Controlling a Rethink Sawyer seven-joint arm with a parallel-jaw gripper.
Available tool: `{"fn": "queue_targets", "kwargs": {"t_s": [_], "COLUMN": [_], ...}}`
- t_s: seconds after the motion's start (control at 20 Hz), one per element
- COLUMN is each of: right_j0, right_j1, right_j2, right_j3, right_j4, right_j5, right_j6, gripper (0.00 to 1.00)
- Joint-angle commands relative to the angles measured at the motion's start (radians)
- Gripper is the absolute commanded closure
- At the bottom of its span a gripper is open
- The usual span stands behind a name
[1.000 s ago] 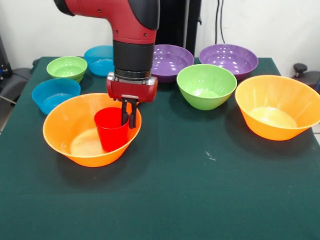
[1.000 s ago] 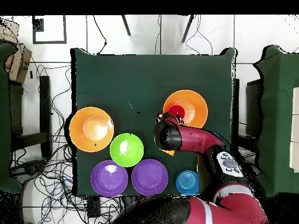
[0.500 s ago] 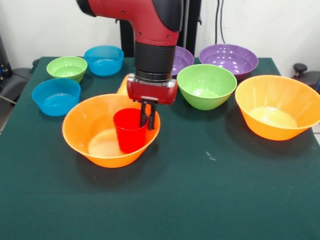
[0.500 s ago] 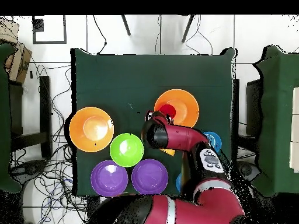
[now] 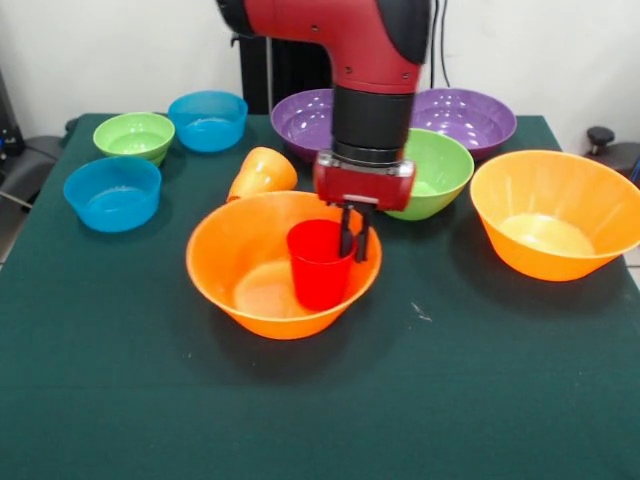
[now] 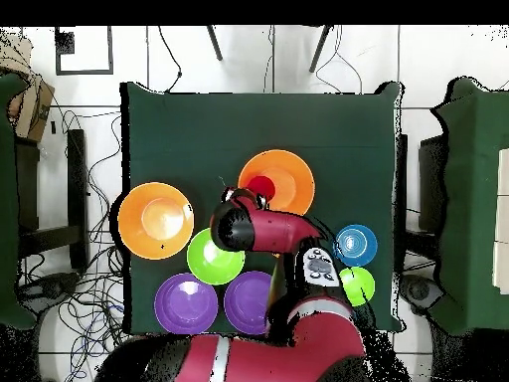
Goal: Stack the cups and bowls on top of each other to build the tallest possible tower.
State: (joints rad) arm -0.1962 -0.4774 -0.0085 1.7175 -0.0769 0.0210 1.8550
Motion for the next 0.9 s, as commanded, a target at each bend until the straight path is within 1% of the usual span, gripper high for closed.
{"fn": "queue_targets", "kwargs": {"t_s": [0.05,0.15,0.3,0.5,0.7,0.9], "right_j0": [0.087,0.088,0.052,0.017,-0.049,-0.105], "right_j1": [0.106,0.104,0.09,0.076,0.065,0.061], "right_j2": [0.111,0.115,0.12,0.096,0.095,0.114], "right_j3": [-0.018,-0.017,-0.002,0.013,0.018,0.008], "right_j4": [0.063,0.063,0.024,-0.025,-0.08,-0.131], "right_j5": [0.029,0.04,0.077,0.091,0.109,0.128], "right_j6": [0.181,0.165,0.106,0.055,-0.013,-0.062], "gripper": [1.0,1.0,1.0,1.0,1.0,1.0]}}
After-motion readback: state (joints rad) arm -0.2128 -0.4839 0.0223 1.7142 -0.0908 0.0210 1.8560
